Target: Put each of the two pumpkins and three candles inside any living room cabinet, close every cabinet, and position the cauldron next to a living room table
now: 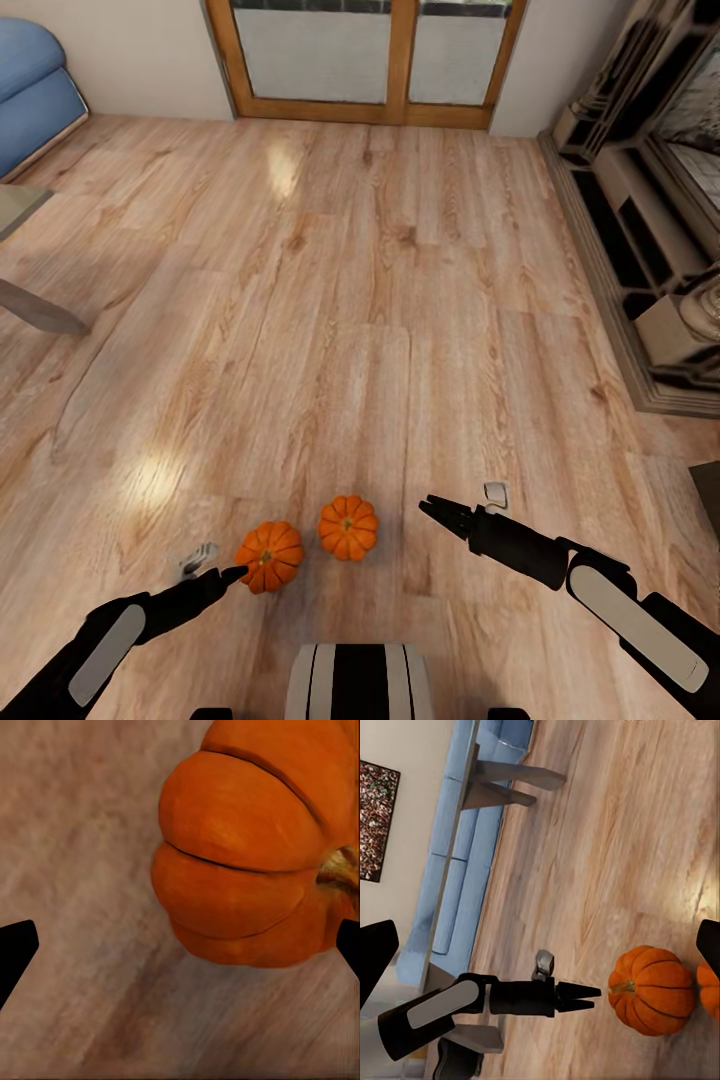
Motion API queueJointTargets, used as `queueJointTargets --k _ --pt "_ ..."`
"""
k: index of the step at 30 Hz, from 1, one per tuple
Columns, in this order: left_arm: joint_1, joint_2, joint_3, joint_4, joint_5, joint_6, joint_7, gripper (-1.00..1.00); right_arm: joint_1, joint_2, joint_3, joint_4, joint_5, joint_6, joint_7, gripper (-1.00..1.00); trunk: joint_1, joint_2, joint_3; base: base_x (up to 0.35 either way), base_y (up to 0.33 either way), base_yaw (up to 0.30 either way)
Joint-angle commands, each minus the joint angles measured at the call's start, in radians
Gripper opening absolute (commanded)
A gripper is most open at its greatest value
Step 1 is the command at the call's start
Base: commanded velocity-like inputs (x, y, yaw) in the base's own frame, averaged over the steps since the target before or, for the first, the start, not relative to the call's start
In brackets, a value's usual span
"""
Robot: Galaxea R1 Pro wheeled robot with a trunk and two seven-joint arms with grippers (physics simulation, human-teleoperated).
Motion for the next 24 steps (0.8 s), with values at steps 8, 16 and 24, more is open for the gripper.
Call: queueJointTargets --k 8,16,24 --pt "-0.001 -0.001 -0.006 -0.001 0.004 0.003 0.000 1.00 -0.001 -0.001 0.002 0.000 -0.010 0.007 0.001 1.00 0.000 0.000 -0.001 0.006 -0.021 0.000" --pt "-0.001 -0.001 -0.006 -0.001 0.004 0.003 0.000 1.00 -0.001 0.000 0.002 0.000 -0.009 0.006 0.001 1.00 0.000 0.000 -0.001 0.098 -0.001 0.000" --pt "-0.001 -0.001 -0.006 -0.001 0.004 0.003 0.000 1.00 -0.001 0.001 0.003 0.000 -0.009 0.006 0.001 1.00 0.000 0.000 -0.001 0.067 0.000 0.000"
